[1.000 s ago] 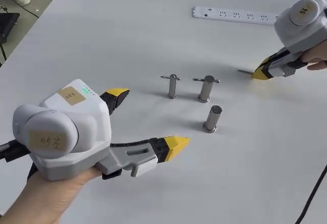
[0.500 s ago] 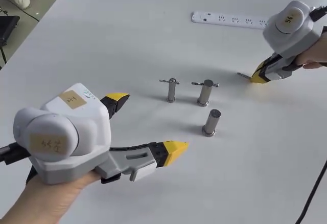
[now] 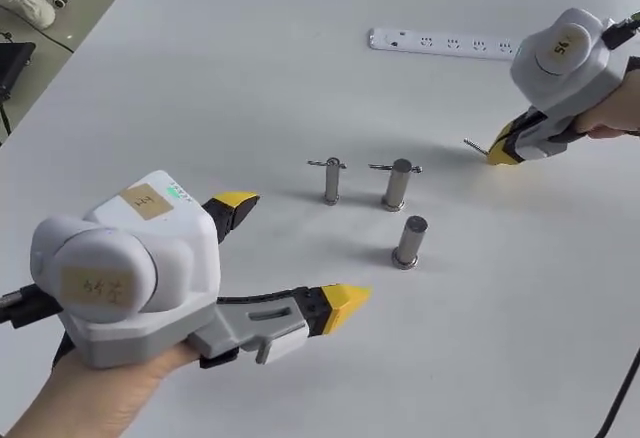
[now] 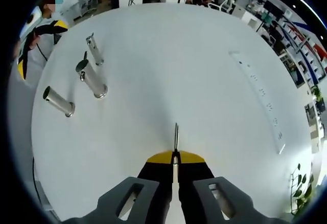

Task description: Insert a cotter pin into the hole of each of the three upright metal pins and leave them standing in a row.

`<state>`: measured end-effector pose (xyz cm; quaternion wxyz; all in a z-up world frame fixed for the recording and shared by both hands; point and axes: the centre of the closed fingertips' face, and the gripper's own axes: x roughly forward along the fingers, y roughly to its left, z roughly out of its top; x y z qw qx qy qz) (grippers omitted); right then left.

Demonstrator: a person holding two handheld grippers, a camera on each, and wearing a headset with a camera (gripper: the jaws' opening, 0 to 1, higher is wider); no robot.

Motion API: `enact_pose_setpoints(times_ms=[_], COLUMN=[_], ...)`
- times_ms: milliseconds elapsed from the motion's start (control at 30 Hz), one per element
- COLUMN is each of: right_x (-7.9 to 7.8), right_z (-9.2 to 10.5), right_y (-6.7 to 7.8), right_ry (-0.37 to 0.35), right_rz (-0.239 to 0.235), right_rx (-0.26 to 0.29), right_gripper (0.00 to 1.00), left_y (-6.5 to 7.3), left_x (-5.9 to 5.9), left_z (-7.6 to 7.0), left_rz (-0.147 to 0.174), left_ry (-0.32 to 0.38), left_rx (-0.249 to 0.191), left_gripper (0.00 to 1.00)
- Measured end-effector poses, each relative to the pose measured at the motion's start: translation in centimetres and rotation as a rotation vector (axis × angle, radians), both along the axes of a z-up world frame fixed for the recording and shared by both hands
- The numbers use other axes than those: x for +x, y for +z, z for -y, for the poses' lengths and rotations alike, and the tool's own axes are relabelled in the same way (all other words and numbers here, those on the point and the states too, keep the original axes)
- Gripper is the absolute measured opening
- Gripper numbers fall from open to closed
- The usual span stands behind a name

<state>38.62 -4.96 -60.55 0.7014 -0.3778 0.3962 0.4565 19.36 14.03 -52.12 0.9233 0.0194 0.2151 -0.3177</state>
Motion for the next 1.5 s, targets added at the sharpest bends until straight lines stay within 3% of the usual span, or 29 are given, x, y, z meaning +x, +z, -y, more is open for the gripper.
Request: enact_pose_setpoints(times_ms=[367,667,900,1233,1500], right_x=[-3.3,-7.6,-10.1,-12.3,-13.4], right_z=[-1.2,-3.4,-5.3,-7.3,-8.3], right_y=[2.0,4.3,6.1,7.8,8.2], right_ry=[0.073,0.154,0.210,0.263,0.313], right_rz=[0.057,0.105,0.148,0.187,0.200], right_rx=[0.048,0.087,0.119,0.165,0.202], right_gripper=[0.00,0.00,0.00,0.00,0.00], left_y=[0.7,1.2,1.5,1.2,1.6], left_x=[0.5,0.9,1.2,1.7,2.5], left_z=[1.0,1.5,1.9,2.9,3.9], left_rz=[0.005,-0.012,-0.024,-0.079,-0.117], left_ry=[-0.025,-0.035,-0.050,-0.072,-0.086], left_rx=[0.001,-0.028,-0.035,-0.051,-0.101], left_gripper=[0.75,0.66,0.60,0.49,0.42])
